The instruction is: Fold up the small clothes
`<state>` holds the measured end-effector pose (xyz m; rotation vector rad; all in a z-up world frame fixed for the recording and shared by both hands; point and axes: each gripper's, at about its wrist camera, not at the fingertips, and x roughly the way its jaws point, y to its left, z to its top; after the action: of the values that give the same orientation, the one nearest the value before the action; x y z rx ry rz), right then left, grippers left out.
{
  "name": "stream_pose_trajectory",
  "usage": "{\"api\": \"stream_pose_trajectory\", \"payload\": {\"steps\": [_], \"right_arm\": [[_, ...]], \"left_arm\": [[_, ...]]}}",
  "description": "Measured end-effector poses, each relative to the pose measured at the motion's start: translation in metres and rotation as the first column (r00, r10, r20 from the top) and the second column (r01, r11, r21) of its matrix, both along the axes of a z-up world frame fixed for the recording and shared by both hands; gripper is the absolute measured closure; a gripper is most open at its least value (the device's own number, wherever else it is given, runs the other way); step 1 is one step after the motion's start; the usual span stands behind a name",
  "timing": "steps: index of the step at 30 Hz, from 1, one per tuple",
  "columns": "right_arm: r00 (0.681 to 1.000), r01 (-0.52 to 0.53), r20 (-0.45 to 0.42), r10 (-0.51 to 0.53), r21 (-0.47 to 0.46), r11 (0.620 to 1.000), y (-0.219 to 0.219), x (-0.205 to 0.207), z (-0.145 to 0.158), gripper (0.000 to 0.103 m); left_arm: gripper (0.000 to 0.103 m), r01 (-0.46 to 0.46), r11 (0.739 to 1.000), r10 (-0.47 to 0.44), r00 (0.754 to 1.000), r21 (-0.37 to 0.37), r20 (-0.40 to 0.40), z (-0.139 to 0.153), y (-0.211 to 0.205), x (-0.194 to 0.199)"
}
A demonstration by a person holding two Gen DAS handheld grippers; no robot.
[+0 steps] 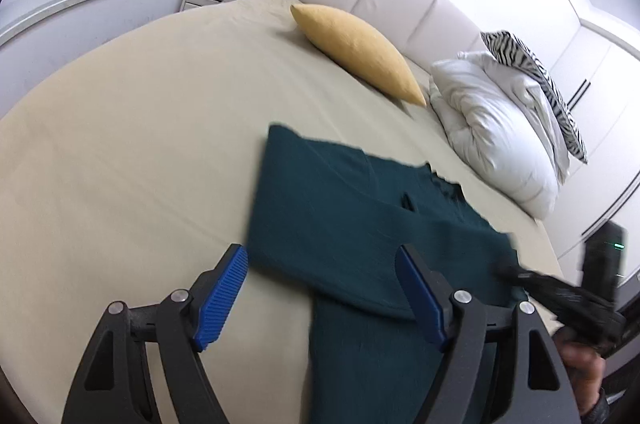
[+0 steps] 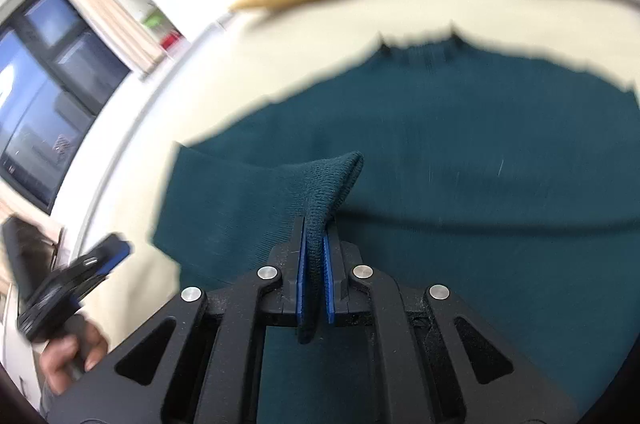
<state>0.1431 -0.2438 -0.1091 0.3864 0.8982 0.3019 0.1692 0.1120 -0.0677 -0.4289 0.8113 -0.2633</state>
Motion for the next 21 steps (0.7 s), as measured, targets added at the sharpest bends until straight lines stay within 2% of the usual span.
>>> {"api": "stream_pose_trajectory", "payload": {"steps": [3,7,10,12,14,19,21], "right_arm": [[0.993,0.006,0.117,-0.005,-0.004,1.000,-0.027,-0.005,0.039,0.097],[0.985,0.069,0.160,-0.064,-0.028,0.997,-0.074,0.010,0.050,0.097],[0.985,0.143,0.100,-0.138,-0.046,0.989,-0.117,0.023,0.024,0.097],[0.983,0.181,-0.001,-0.182,-0.035,0.983,-0.145,0.034,-0.012,0.097],[0.980,0.191,-0.047,-0.192,-0.024,0.981,-0.156,0.035,-0.033,0.097],[0.975,0.214,-0.062,-0.212,0.039,0.976,-0.170,0.034,-0.052,0.097],[0.978,0.205,-0.049,-0.203,0.030,0.978,-0.170,0.033,-0.047,0.097]], "left_arm": [[0.025,-0.003,1.000,0.003,1.000,0.003,0.011,0.007,-0.002,0.015],[0.025,0.004,0.999,-0.004,1.000,0.044,0.000,0.007,-0.017,0.043],[0.025,0.014,0.997,-0.010,0.999,0.079,-0.053,-0.008,-0.033,0.069],[0.025,0.026,0.995,-0.018,0.996,0.099,-0.087,-0.016,-0.041,0.082],[0.025,0.040,0.991,-0.025,0.993,0.130,-0.115,-0.025,-0.054,0.094],[0.026,0.080,0.972,-0.051,0.990,0.220,-0.133,-0.033,-0.082,0.116],[0.036,0.087,0.965,-0.050,0.987,0.249,-0.152,-0.040,-0.088,0.126]]}}
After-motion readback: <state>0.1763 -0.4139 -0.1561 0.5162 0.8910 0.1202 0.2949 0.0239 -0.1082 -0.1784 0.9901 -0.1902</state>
